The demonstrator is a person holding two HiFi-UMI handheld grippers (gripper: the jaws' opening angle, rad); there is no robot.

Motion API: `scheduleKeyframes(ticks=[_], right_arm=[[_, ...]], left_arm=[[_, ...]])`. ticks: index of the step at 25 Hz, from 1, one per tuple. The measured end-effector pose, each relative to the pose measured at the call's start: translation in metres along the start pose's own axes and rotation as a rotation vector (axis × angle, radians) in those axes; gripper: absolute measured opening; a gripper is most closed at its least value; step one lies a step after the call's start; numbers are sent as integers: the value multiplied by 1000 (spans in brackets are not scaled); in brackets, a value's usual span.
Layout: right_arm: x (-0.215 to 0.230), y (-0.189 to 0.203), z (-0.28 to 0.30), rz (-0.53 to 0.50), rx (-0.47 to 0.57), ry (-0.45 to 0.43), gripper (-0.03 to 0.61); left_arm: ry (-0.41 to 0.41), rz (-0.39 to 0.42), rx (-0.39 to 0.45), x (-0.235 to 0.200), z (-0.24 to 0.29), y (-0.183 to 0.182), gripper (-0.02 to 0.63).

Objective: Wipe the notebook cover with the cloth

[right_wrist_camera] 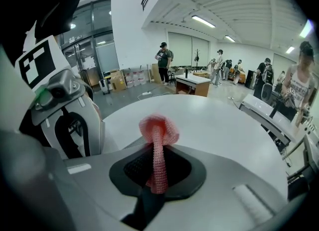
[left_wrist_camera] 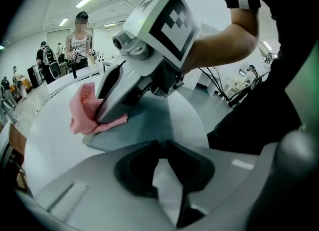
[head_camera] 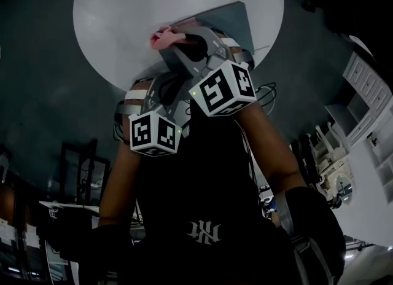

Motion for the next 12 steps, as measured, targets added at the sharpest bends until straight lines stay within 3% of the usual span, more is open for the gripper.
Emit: scheduleKeyframes(ticks=[12], right_arm=[[32, 42, -23, 36, -5, 51, 37]], left_arm=[[-19, -8, -33, 1, 5, -7, 54]])
Point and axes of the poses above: the fingertips, and each gripper's own axes: z forward along the fingers, x to its right, y out of its underside, the point moved 5 cm from there along -z, backward along the fingers, and after that the axes turned 10 degrees about -x, right-handed, at the moved point
